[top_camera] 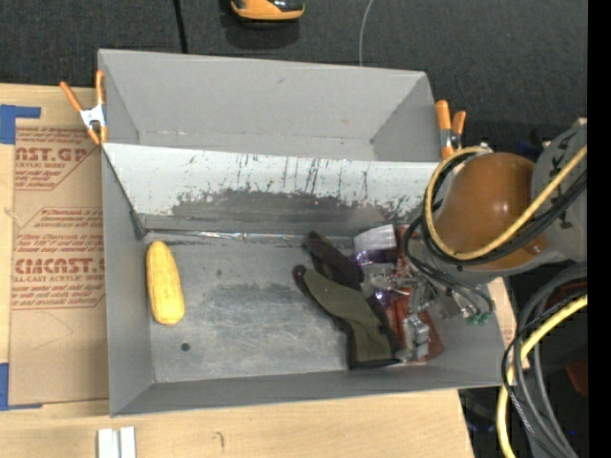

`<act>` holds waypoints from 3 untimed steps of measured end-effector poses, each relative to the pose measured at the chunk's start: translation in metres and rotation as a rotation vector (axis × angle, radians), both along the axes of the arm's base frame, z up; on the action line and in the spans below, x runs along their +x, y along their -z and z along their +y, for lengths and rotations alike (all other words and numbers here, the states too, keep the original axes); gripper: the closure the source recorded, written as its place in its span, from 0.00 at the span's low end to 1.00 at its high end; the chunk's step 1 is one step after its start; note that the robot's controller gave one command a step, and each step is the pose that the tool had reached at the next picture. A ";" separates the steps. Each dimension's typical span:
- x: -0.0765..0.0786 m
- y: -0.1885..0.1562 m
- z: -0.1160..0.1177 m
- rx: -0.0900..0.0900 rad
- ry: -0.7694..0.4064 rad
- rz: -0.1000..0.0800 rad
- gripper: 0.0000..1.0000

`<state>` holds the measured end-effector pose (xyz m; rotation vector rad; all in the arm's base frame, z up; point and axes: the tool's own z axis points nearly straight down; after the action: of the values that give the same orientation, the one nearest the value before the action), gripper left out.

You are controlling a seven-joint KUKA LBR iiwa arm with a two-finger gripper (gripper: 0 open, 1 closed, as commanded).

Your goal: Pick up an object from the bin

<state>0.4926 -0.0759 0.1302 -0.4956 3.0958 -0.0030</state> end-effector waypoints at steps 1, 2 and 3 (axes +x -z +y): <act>0.016 0.056 0.024 0.001 -0.192 0.004 1.00; 0.016 0.056 0.024 0.001 -0.192 0.004 1.00; 0.019 0.012 0.028 0.003 -0.200 0.014 1.00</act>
Offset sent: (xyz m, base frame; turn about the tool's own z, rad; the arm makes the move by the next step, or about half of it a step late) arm 0.0000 0.0000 0.0000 0.0000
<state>0.5121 -0.0481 0.1183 -0.8058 3.0435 0.0053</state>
